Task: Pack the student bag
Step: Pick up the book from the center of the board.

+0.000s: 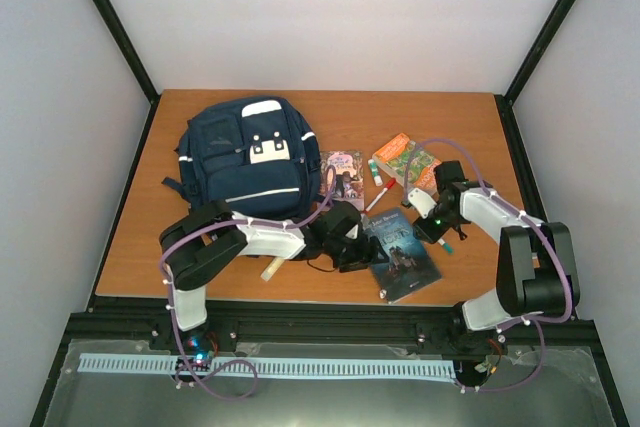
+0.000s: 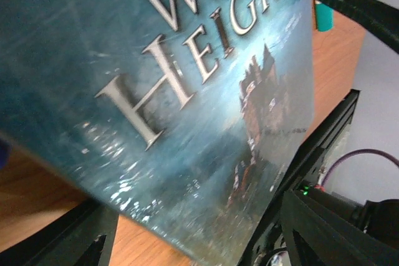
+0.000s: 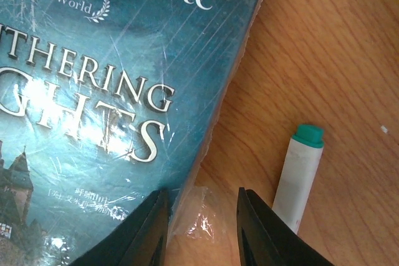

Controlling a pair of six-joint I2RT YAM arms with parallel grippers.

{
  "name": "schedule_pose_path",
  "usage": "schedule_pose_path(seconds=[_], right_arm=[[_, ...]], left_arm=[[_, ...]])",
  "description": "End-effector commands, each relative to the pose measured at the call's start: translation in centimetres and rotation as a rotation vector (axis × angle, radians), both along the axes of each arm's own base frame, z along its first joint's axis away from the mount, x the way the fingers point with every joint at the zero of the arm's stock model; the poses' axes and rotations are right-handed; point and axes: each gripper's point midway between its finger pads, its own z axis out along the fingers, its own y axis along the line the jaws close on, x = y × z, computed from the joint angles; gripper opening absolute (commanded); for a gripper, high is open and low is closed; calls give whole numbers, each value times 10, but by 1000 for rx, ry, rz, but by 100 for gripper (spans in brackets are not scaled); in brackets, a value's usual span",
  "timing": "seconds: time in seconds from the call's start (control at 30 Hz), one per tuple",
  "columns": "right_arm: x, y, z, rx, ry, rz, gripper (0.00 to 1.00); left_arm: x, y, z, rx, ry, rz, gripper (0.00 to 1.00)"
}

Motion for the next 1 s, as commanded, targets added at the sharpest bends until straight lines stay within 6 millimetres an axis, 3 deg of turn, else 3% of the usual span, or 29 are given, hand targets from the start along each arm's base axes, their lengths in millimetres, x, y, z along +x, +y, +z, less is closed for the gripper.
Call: schedule_pose_path(seconds=[0.0, 0.13, 0.27, 0.43, 0.6, 0.73, 0.97], right_arm=[[-28, 1, -31, 9, 93, 47, 31], [-34, 4, -37, 25, 120, 55, 29], [-38, 5, -43, 30, 145, 58, 28], [-38, 5, -42, 34, 139, 59, 28], [-38, 5, -40, 34, 131, 61, 29], [-37, 6, -40, 40, 135, 55, 29], [-37, 6, -38, 38, 133, 49, 29]], left_arm=[[6, -8, -13, -17, 49, 49, 75], [21, -23, 3, -85, -30, 63, 77], [33, -33, 38, -169, -141, 94, 78], [34, -30, 90, -168, -340, 111, 76], [36, -23, 121, -228, -414, 146, 73], [36, -28, 119, -249, -389, 150, 70], [37, -24, 93, -176, -286, 206, 64]])
